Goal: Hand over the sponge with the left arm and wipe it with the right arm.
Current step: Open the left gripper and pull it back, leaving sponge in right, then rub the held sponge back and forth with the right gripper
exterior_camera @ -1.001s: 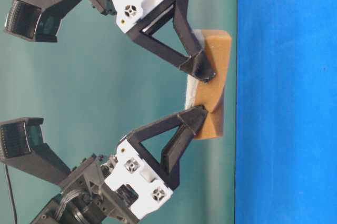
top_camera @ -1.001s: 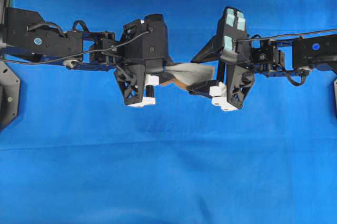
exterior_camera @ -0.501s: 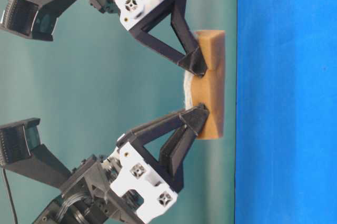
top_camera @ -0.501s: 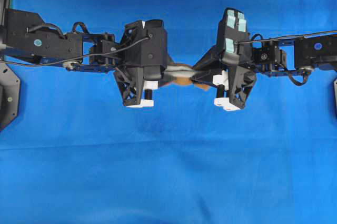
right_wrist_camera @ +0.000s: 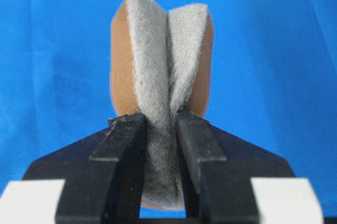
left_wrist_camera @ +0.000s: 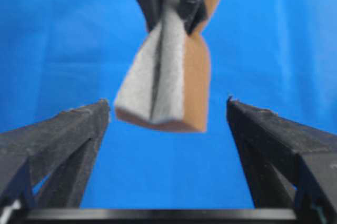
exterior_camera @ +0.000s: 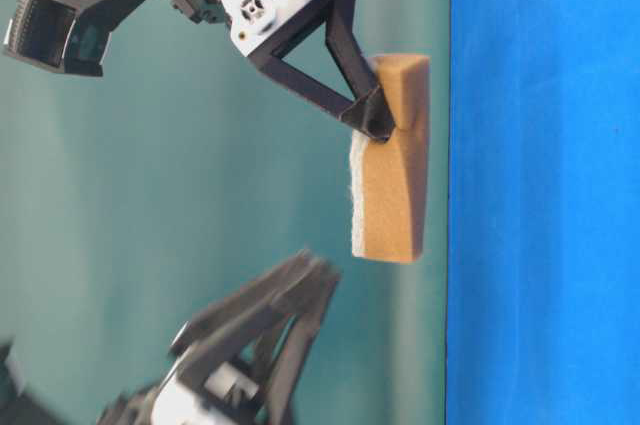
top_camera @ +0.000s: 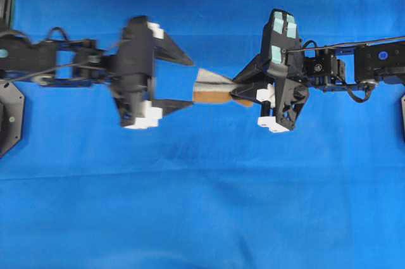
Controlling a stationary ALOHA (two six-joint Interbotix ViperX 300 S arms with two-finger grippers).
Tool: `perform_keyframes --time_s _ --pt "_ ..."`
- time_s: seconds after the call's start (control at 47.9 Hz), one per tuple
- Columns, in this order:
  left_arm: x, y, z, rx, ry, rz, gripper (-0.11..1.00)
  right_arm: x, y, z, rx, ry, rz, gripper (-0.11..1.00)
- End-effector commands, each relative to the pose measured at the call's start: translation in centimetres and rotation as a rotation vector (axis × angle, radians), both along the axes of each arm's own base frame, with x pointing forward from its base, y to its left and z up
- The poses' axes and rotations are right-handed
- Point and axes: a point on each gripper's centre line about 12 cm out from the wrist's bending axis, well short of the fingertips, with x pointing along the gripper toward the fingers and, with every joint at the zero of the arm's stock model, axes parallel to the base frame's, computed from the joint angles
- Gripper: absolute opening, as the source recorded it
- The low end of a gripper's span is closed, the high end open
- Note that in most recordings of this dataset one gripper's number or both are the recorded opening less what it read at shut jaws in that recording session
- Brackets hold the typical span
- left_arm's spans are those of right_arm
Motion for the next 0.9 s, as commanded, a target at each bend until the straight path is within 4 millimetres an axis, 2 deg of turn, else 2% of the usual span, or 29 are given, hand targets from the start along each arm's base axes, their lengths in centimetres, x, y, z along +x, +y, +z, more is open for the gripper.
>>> perform_keyframes --time_s 0.0,0.104,0.25,0.375,0.605,0.793,0.876 --pt "-1.1 -0.2 1.4 -0.003 -0.085 0.002 0.9 0.0 -0.1 1.3 -0.007 -0.036 0.001 0.25" --pt "-1.9 -0.2 1.5 -0.011 -0.107 0.006 0.9 0.0 -0.1 1.3 -0.011 -0.036 0.003 0.25" --pt "-2.0 -0.2 1.5 -0.024 -0.106 0.011 0.9 0.1 -0.1 0.9 -0.01 -0.028 0.003 0.25" --pt "-2.1 -0.2 1.4 -0.024 -0.106 0.011 0.9 0.5 -0.1 -1.4 -0.006 0.016 0.004 0.25" --pt "-2.1 -0.2 1.4 -0.024 -0.105 0.011 0.9 1.1 0.0 -7.1 0.004 0.084 0.006 0.25" --pt "-2.1 -0.2 1.3 -0.024 -0.103 0.013 0.9 0.9 0.2 -10.3 0.013 0.099 0.007 0.25" --pt "-2.1 -0.2 1.3 -0.024 -0.101 0.011 0.9 0.9 0.2 -11.2 0.018 0.11 0.004 0.25"
